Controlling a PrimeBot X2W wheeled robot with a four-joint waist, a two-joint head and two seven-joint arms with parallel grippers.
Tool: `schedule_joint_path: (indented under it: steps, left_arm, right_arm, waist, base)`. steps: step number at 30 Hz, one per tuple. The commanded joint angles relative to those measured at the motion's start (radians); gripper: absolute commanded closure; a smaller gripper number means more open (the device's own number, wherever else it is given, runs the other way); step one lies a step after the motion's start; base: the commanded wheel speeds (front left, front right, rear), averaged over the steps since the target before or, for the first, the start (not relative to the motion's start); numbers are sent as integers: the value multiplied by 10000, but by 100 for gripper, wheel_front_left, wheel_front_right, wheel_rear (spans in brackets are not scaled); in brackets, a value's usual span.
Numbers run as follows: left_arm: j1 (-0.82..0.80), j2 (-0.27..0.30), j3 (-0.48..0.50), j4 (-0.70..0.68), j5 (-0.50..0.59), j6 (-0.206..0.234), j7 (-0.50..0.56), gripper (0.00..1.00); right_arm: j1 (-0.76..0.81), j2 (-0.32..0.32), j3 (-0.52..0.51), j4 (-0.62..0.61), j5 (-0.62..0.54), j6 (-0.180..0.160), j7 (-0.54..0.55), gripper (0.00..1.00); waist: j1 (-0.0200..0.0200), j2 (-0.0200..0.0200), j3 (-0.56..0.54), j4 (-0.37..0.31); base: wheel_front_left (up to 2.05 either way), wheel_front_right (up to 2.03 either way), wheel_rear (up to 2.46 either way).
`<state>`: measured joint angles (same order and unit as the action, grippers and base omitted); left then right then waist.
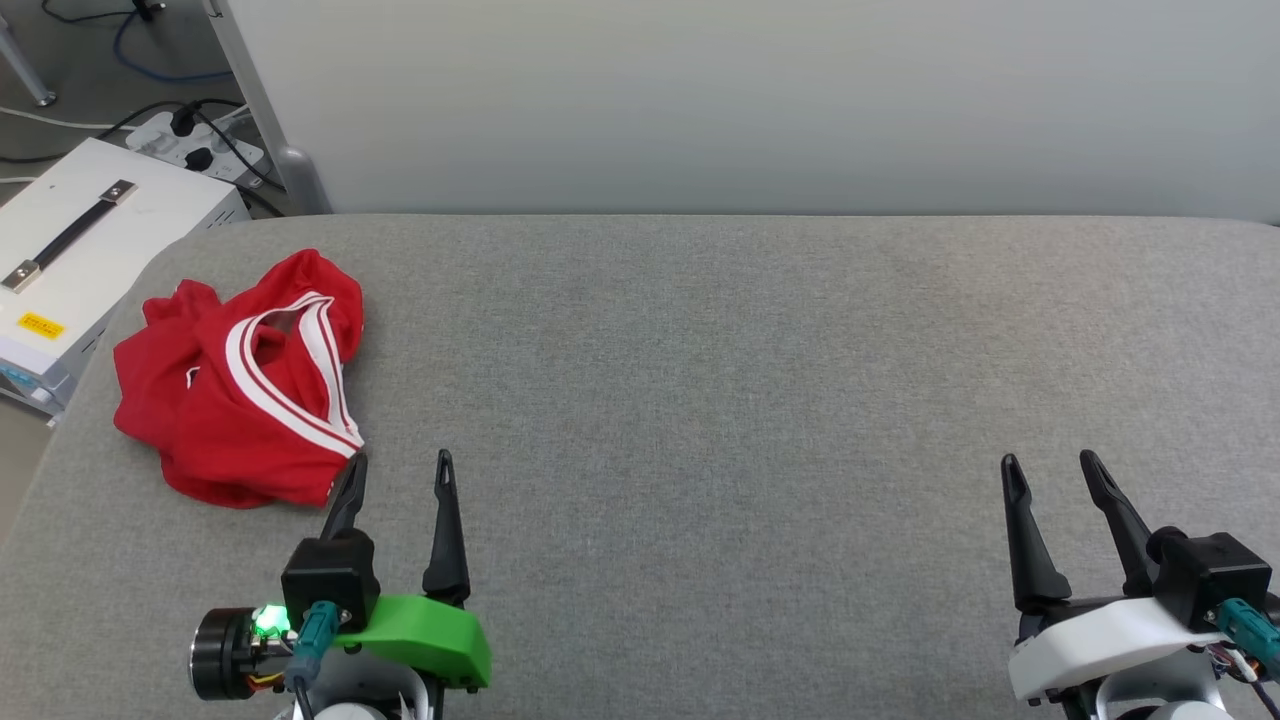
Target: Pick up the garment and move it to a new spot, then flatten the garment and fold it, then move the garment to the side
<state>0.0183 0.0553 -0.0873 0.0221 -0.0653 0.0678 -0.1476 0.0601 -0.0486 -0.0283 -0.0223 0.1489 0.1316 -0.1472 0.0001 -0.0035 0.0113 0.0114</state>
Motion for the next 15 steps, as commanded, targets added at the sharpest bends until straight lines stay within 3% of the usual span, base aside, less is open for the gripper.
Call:
schedule_joint_path:
  steps: [1,15]
  left_arm:
    - [-54,-32,-28,35,-121,91,-135,0]
    - [-76,-37,-178,198,-215,212,-424,0]
  right_arm:
    - [132,-11,-5,48,89,-6,-151,0]
    - [258,-12,3,139,265,-7,-436,0]
  waist:
    - [-1,21,1,4]
    - [-1,25,38,73]
  base:
    - [0,0,0]
    - [0,0,0]
